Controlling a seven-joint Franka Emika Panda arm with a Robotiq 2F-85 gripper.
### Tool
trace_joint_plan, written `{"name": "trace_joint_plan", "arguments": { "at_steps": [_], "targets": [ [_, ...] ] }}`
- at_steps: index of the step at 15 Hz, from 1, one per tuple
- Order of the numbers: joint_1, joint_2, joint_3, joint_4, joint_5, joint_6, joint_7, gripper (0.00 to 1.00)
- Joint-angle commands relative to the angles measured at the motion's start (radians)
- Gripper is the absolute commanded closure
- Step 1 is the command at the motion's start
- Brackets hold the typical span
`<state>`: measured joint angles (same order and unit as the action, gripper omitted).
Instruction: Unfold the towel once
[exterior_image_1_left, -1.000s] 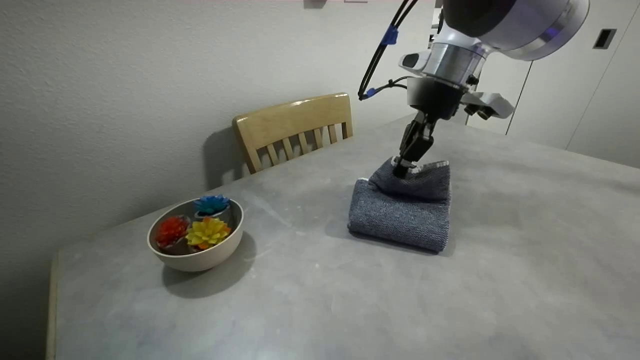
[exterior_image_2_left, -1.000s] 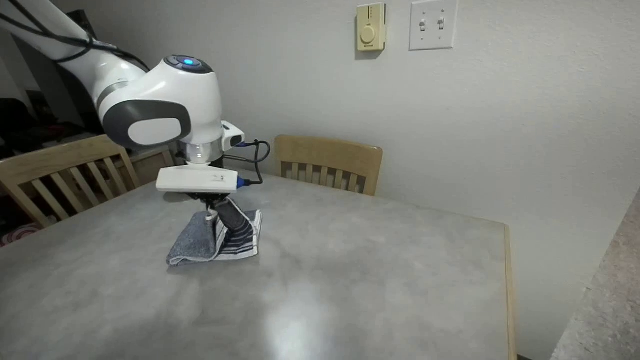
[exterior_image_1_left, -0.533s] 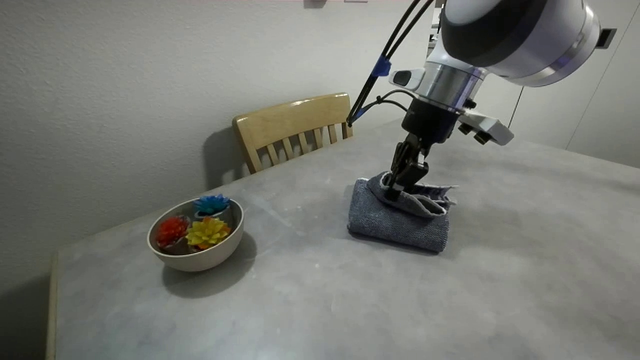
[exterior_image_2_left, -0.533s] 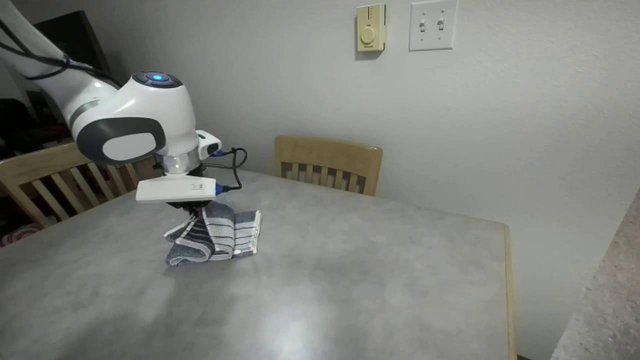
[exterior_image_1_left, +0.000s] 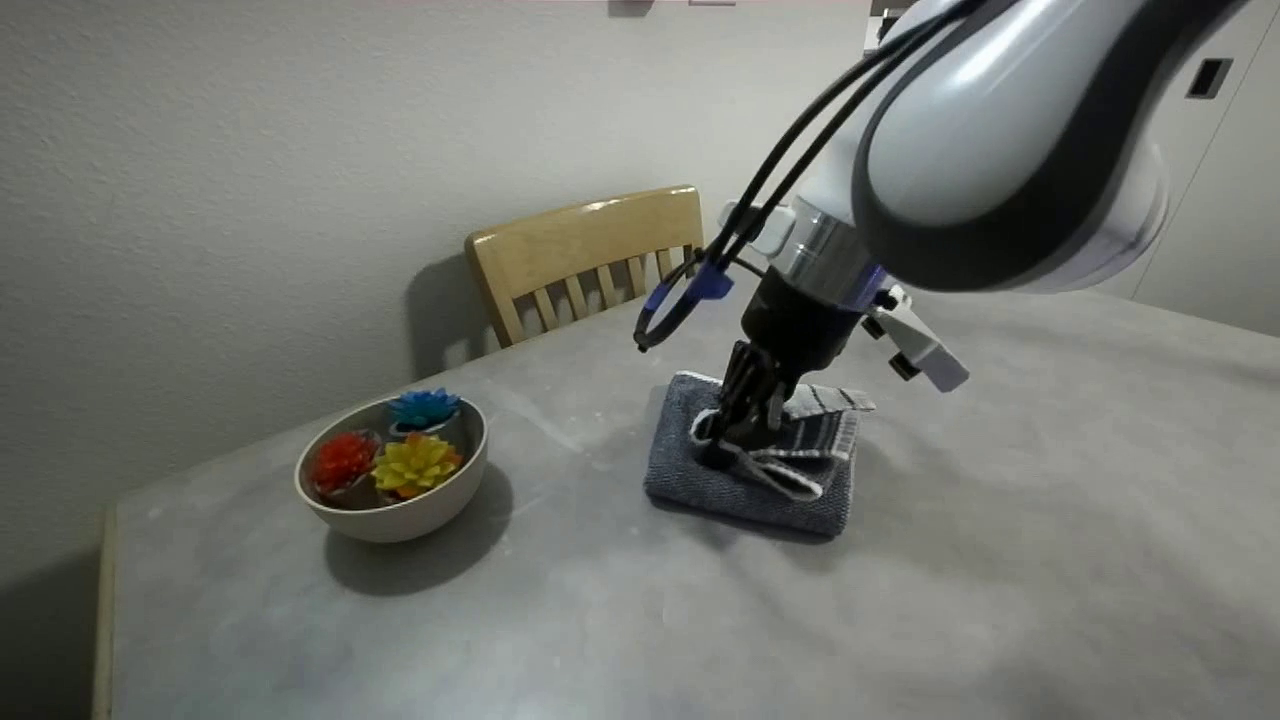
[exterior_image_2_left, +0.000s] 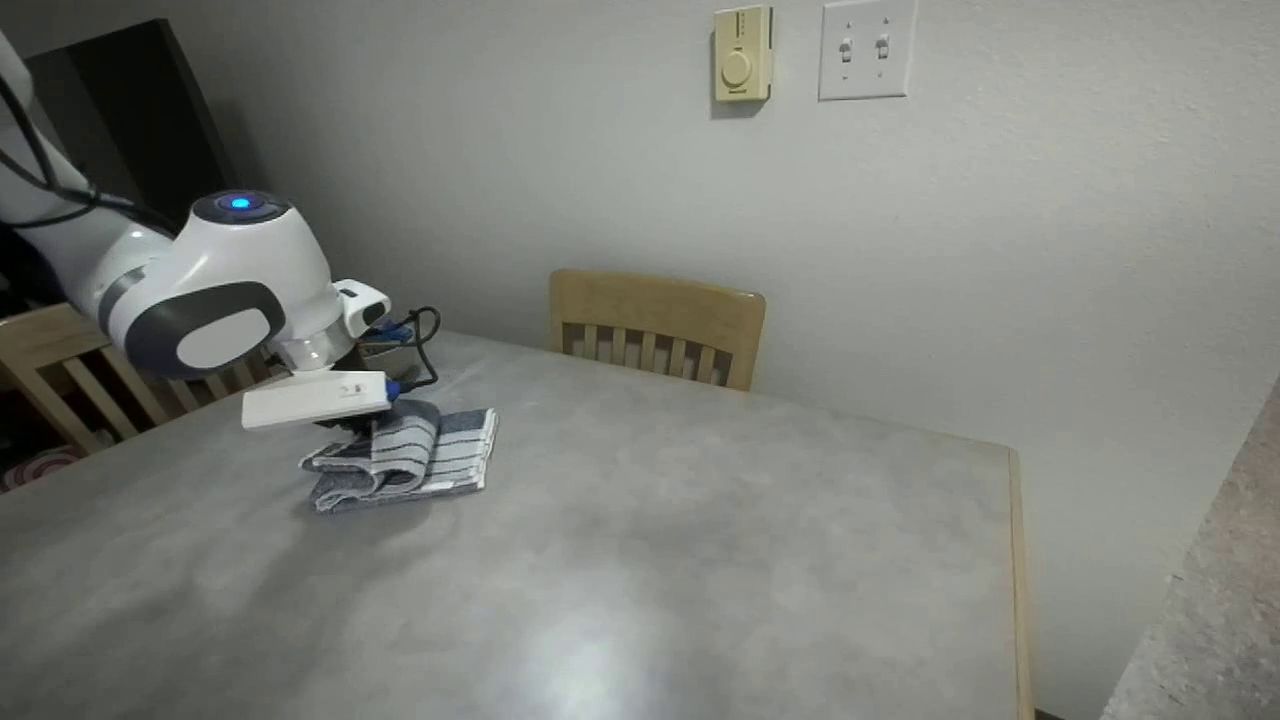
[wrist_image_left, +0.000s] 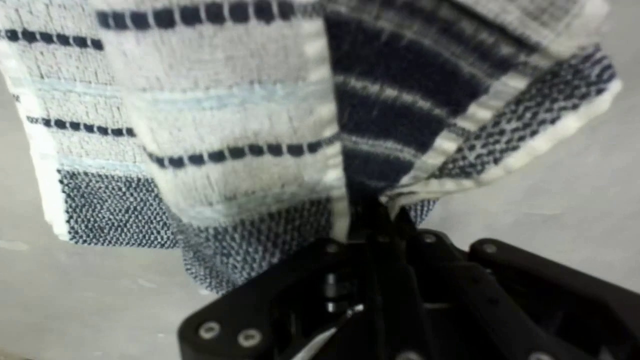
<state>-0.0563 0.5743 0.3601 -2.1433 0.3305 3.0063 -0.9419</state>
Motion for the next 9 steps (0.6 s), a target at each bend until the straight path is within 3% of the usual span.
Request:
{"name": "trace_joint_plan", "arguments": {
  "at_steps": [1, 6, 9],
  "targets": [
    [0.077, 0.129, -0.007, 0.070, -0.139, 0.164, 0.163, 0.99],
    [0.251, 0.218, -0.164, 0.155, -0.358, 0.362, 0.479, 0.99],
    [0.278, 0.230, -0.210, 0.177, -0.427, 0.372, 0.599, 0.99]
  ]
}}
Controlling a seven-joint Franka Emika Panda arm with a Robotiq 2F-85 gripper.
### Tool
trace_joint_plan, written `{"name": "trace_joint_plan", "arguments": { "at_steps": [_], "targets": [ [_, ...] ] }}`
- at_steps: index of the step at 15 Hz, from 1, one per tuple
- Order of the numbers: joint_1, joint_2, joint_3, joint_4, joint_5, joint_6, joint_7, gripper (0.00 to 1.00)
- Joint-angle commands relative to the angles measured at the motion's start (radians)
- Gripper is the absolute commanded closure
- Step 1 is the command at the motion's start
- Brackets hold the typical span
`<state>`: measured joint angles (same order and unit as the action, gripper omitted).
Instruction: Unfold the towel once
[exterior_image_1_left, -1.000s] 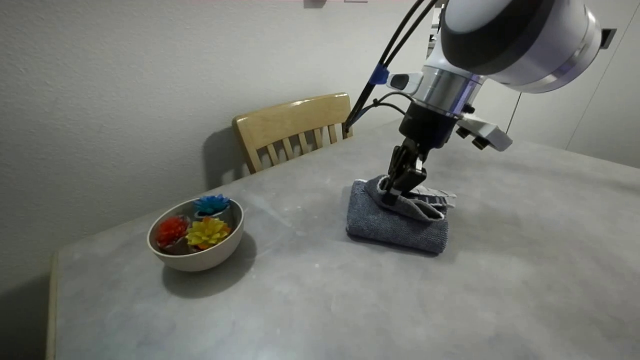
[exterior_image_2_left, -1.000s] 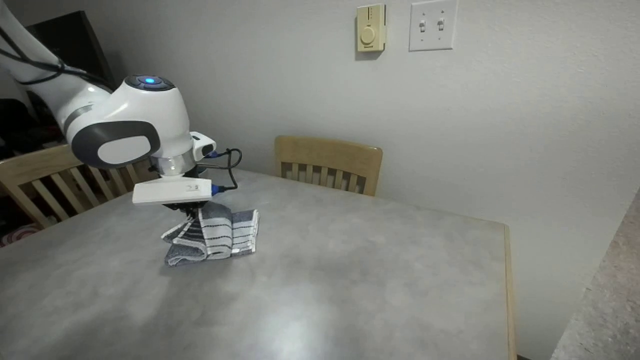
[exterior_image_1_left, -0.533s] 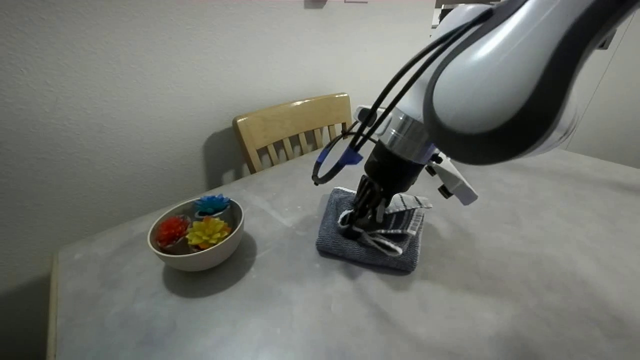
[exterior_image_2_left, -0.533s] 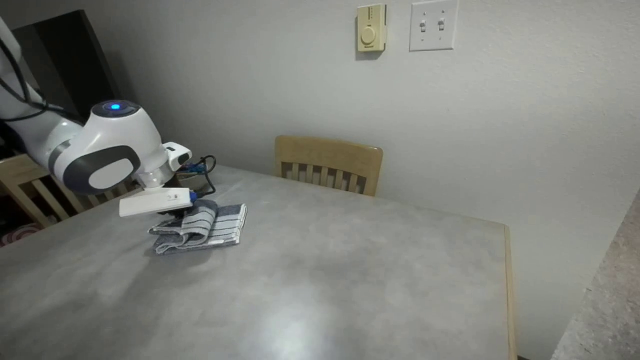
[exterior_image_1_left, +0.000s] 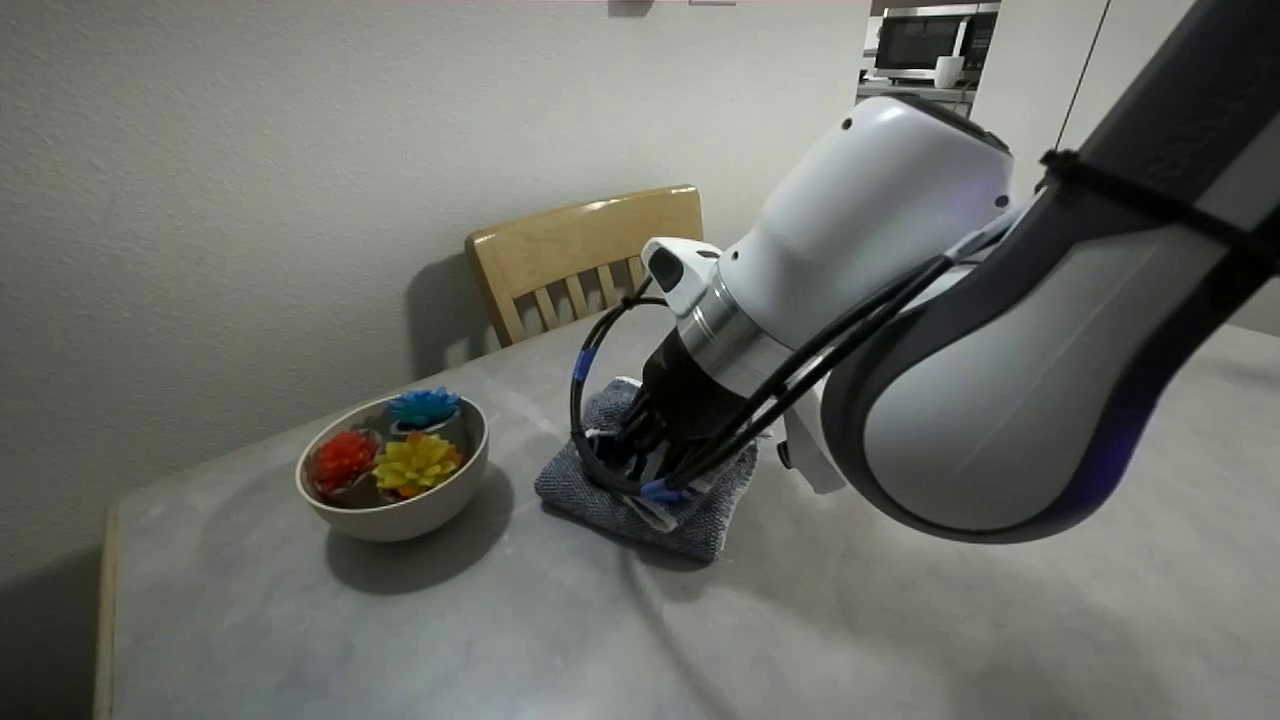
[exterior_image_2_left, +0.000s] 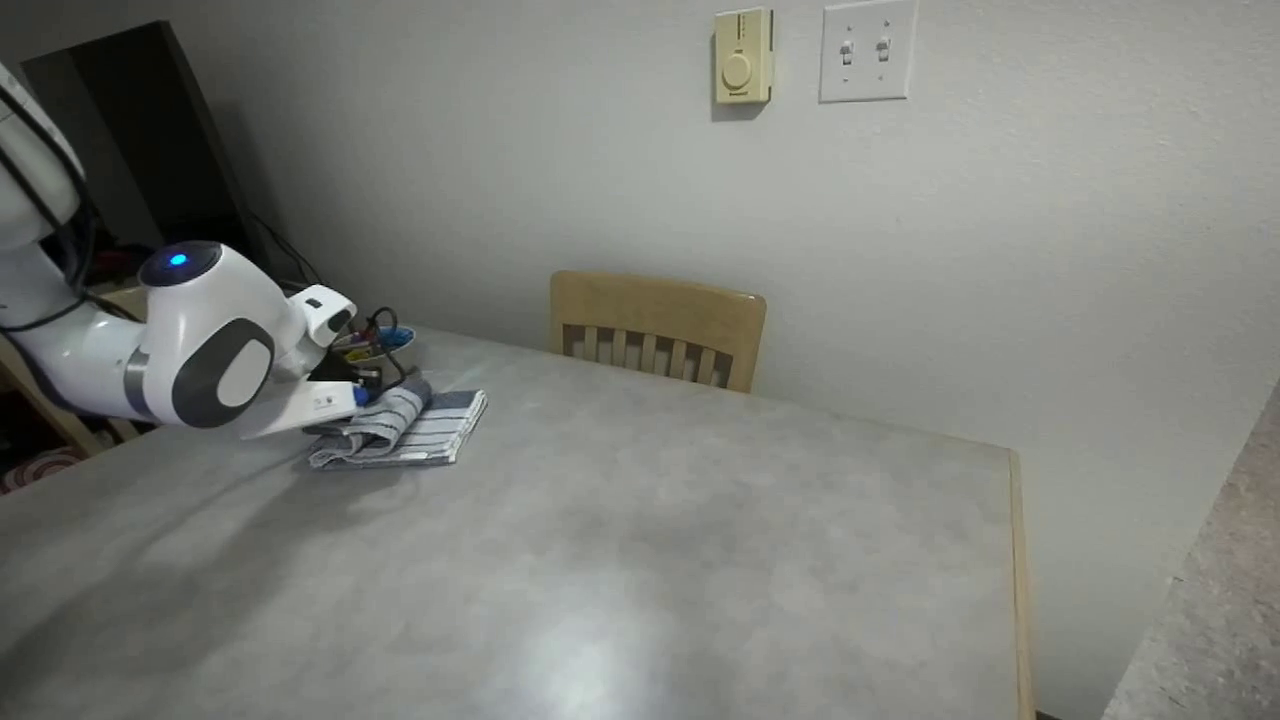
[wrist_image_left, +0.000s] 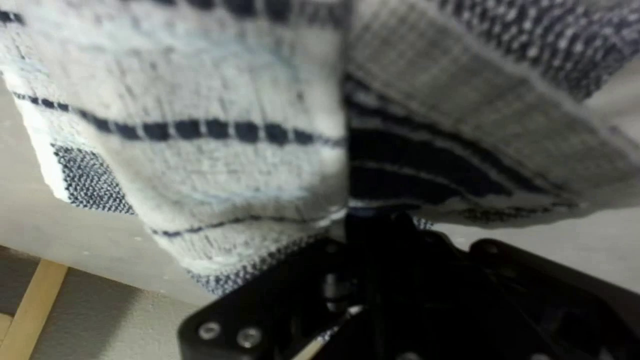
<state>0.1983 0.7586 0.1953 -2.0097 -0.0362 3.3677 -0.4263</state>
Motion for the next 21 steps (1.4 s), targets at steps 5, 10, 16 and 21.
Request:
{"name": "trace_joint_plan", "arguments": {
  "at_steps": [5, 10, 16, 21],
  "targets": [
    [-0.095, -0.035, 0.006, -0.024, -0.091, -0.076, 0.233, 0.99],
    [-0.248, -0.110, 0.037, -0.098, -0.088, -0.038, 0.305, 0.99],
    [-0.464, -0.199, 0.182, -0.200, -0.085, -0.071, 0.318, 0.99],
    [-0.531, -0.271, 0.255, -0.274, -0.077, -0.053, 0.320, 0.99]
  ]
}}
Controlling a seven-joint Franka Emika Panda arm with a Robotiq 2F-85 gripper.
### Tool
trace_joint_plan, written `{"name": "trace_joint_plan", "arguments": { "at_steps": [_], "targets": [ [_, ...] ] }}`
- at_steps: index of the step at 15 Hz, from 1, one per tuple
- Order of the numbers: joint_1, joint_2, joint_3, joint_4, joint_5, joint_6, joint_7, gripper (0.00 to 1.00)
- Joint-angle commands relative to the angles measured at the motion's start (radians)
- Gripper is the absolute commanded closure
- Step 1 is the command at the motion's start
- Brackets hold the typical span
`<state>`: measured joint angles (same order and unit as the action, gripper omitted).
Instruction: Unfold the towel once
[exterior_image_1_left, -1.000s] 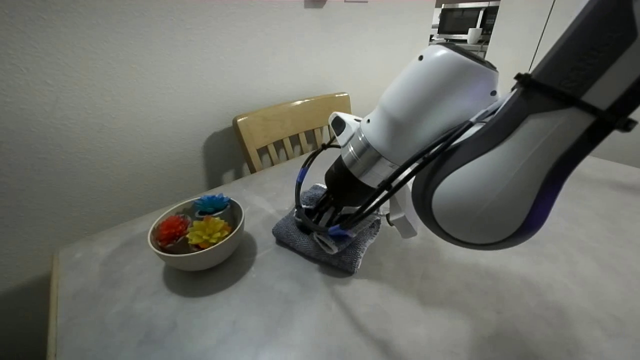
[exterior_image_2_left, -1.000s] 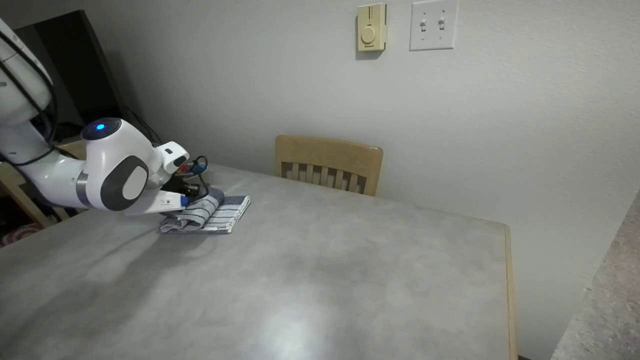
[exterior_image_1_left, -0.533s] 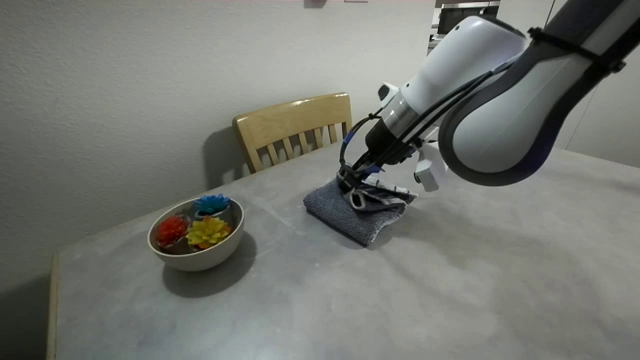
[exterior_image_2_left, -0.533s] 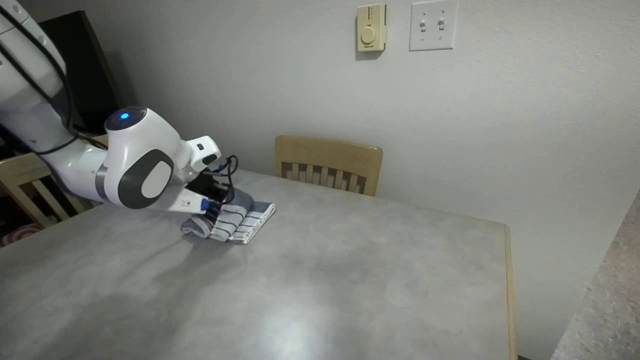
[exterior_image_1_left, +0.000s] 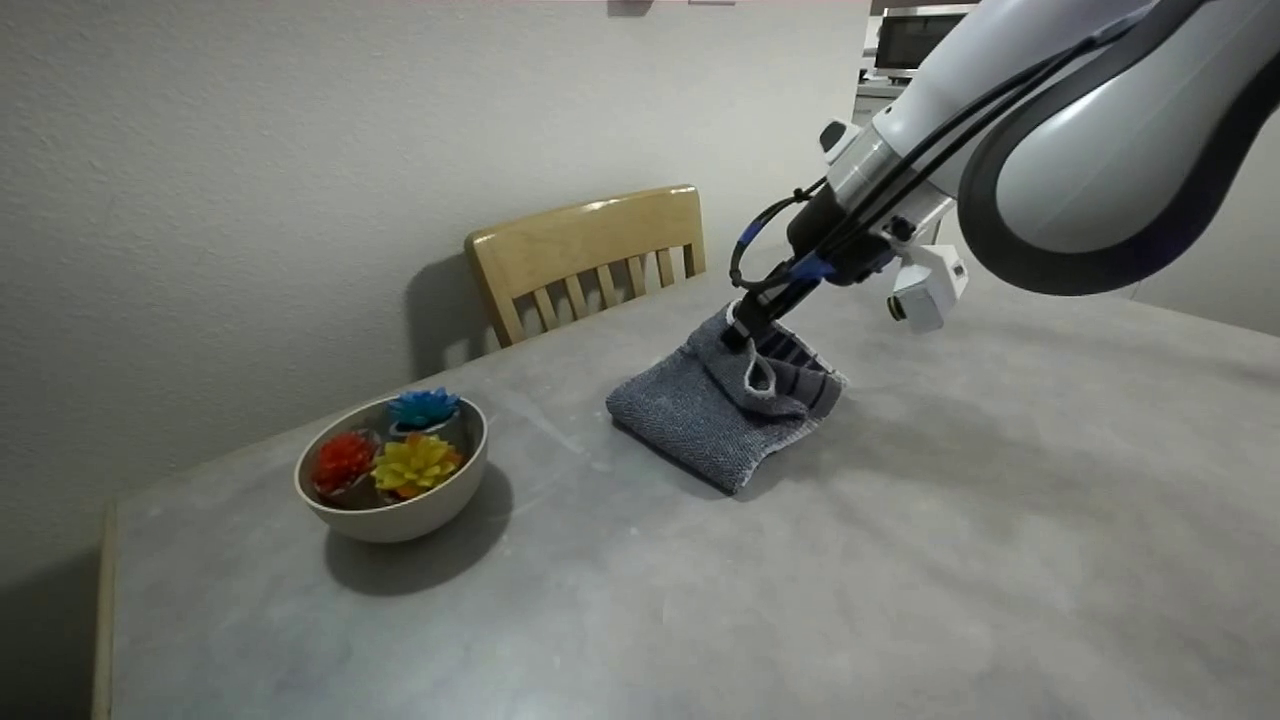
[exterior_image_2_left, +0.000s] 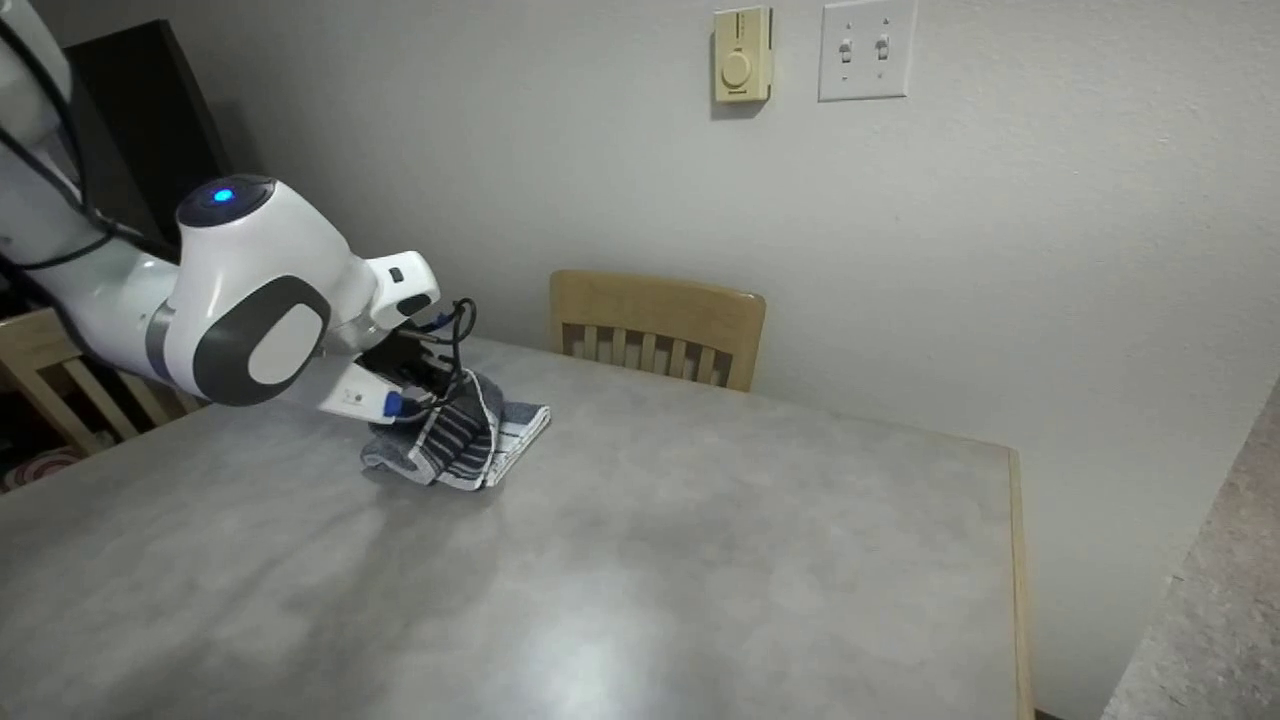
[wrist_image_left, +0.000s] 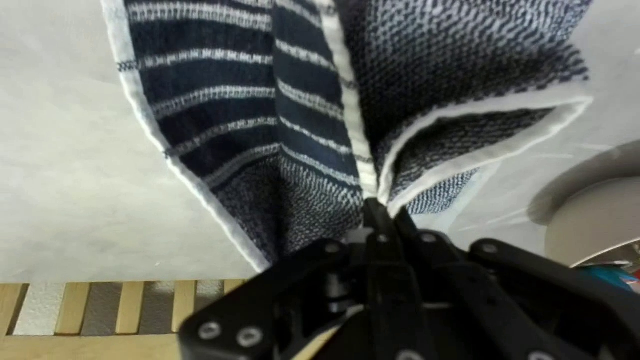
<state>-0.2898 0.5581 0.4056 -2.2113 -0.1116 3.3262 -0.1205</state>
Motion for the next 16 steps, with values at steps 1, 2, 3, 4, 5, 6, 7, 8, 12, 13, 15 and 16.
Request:
{"name": "trace_joint_plan", "arguments": {
  "at_steps": [1, 2, 3, 4, 5, 6, 7, 8, 12, 13, 15, 16],
  "targets": [
    [-0.036, -0.087, 0.047, -0.084, 0.001, -0.010, 0.013, 0.99],
    [-0.029, -0.102, 0.046, -0.093, 0.001, -0.007, 0.010, 0.99],
    [-0.005, -0.125, 0.035, -0.105, 0.007, -0.007, 0.010, 0.99],
    [0.014, -0.145, 0.023, -0.115, 0.010, -0.006, 0.009, 0.99],
    [0.041, -0.168, 0.008, -0.123, 0.013, -0.008, 0.007, 0.99],
    [0.070, -0.192, -0.008, -0.130, 0.018, -0.013, 0.005, 0.99],
    [0.104, -0.213, -0.029, -0.135, 0.021, -0.019, 0.002, 0.99],
    [0.150, -0.232, -0.065, -0.136, -0.001, -0.025, 0.026, 0.99],
    [0.346, -0.285, -0.205, -0.126, 0.018, -0.090, -0.005, 0.99],
    [0.402, -0.290, -0.250, -0.117, 0.011, -0.113, 0.000, 0.99],
    [0.509, -0.289, -0.338, -0.098, -0.013, -0.164, 0.017, 0.99],
    [0.555, -0.281, -0.372, -0.087, -0.026, -0.186, 0.025, 0.99]
  ]
}}
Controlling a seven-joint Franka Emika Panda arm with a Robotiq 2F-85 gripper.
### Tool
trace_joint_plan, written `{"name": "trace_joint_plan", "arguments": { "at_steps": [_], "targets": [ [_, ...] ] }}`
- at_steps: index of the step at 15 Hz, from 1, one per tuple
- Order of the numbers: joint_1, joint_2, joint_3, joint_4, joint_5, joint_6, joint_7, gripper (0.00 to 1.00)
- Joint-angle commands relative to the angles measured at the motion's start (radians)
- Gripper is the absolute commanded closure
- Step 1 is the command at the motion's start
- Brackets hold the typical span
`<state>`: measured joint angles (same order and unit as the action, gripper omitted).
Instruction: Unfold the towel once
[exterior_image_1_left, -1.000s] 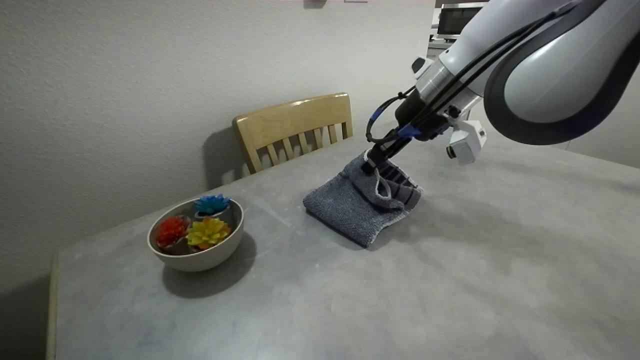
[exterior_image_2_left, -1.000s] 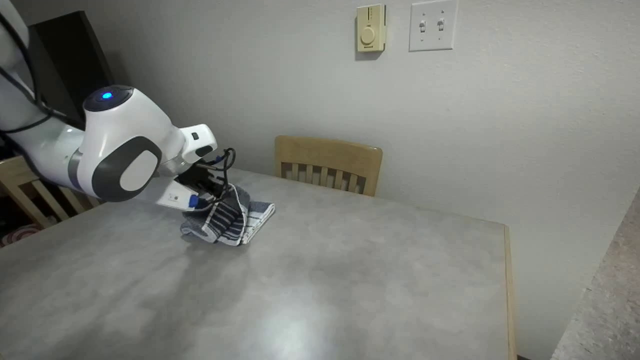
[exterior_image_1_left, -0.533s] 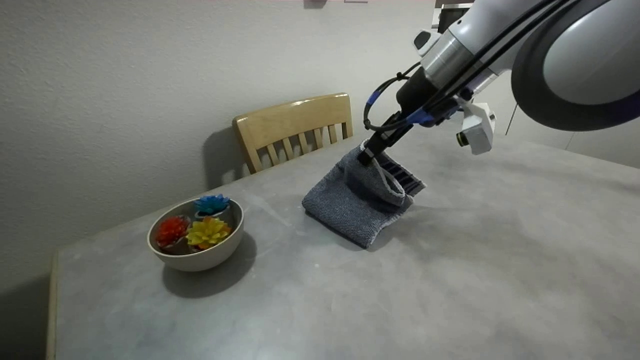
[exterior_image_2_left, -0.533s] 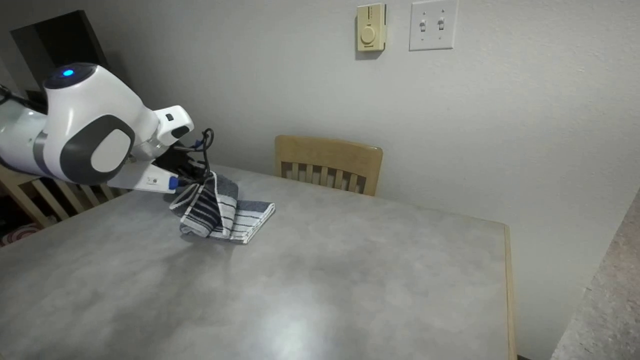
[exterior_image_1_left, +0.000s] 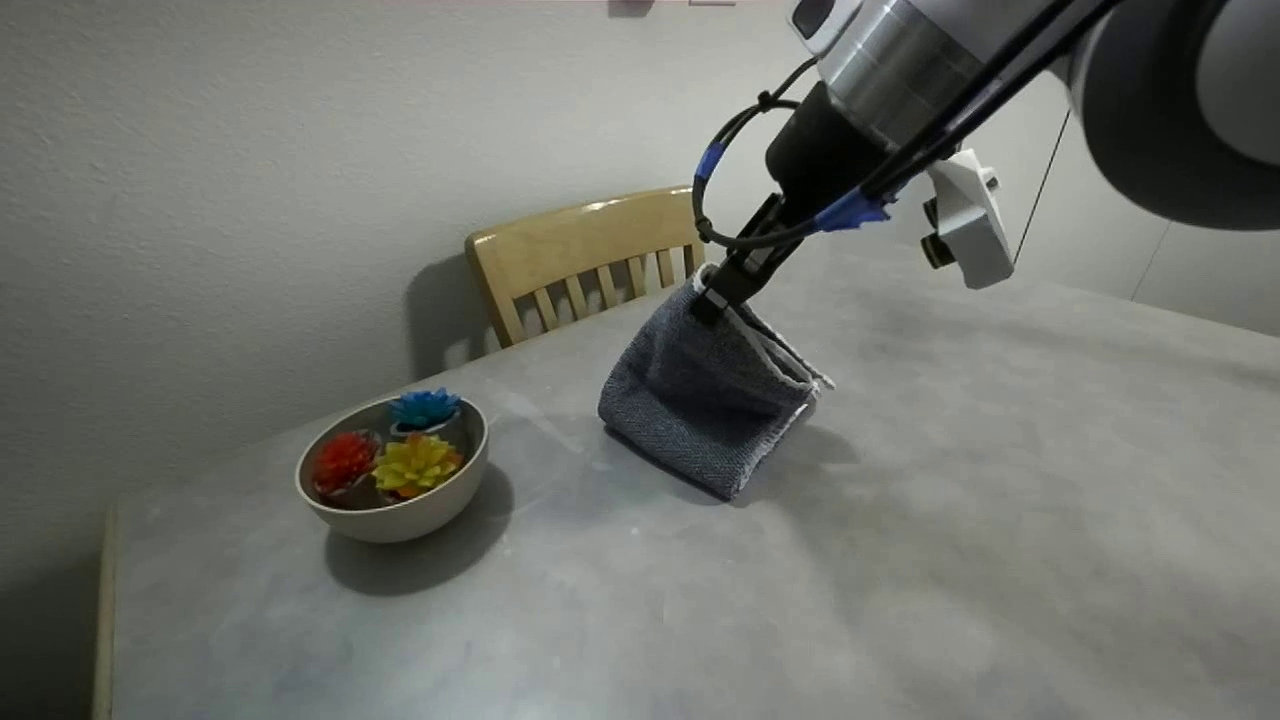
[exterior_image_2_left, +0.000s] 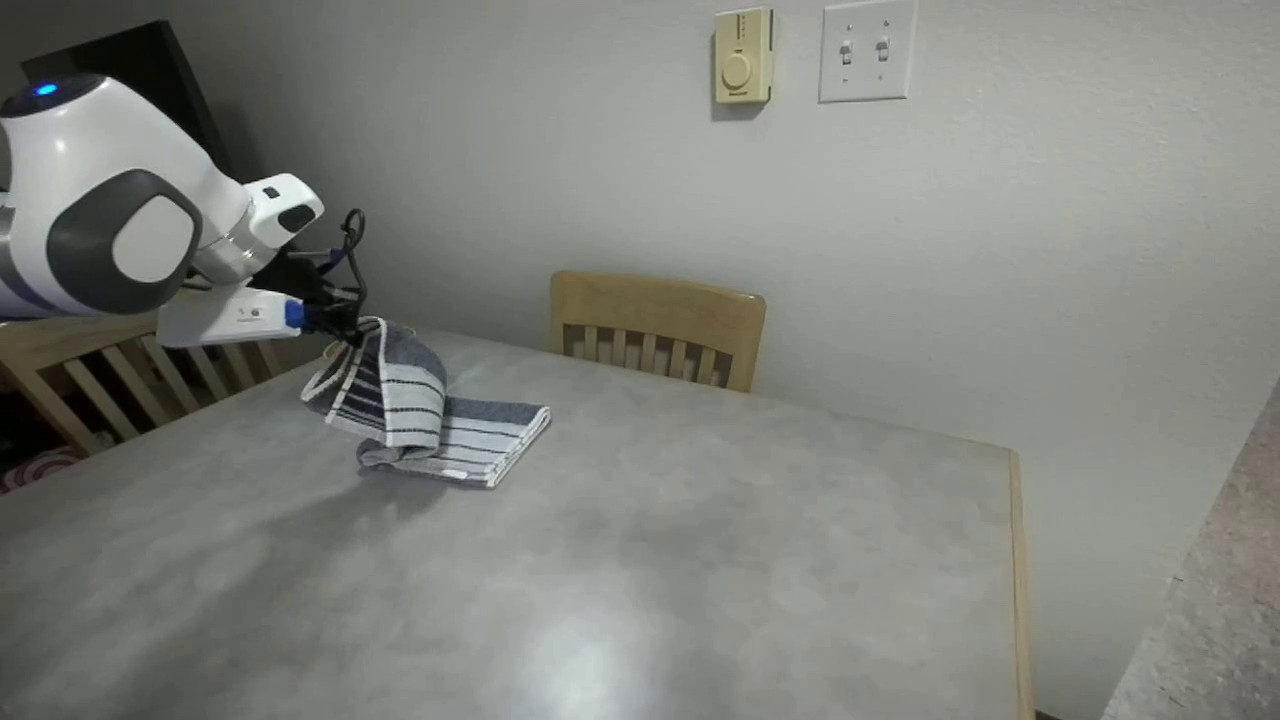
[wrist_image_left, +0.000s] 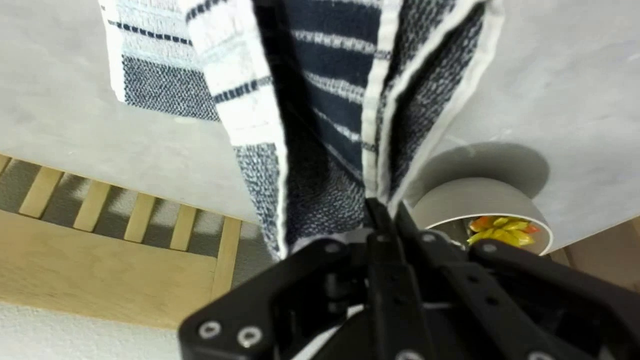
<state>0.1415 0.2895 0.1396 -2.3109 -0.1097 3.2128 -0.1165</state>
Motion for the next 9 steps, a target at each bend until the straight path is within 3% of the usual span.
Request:
{"name": "trace_joint_plan", "arguments": {
  "at_steps": [1, 5, 9],
  "targets": [
    [0.164, -0.003, -0.135, 0.022, -0.038, -0.089, 0.027, 0.99],
    [0.269, 0.039, -0.171, 0.057, -0.058, -0.161, 0.026, 0.99],
    [0.318, 0.112, -0.149, 0.115, -0.063, -0.241, 0.003, 0.99]
  ]
}}
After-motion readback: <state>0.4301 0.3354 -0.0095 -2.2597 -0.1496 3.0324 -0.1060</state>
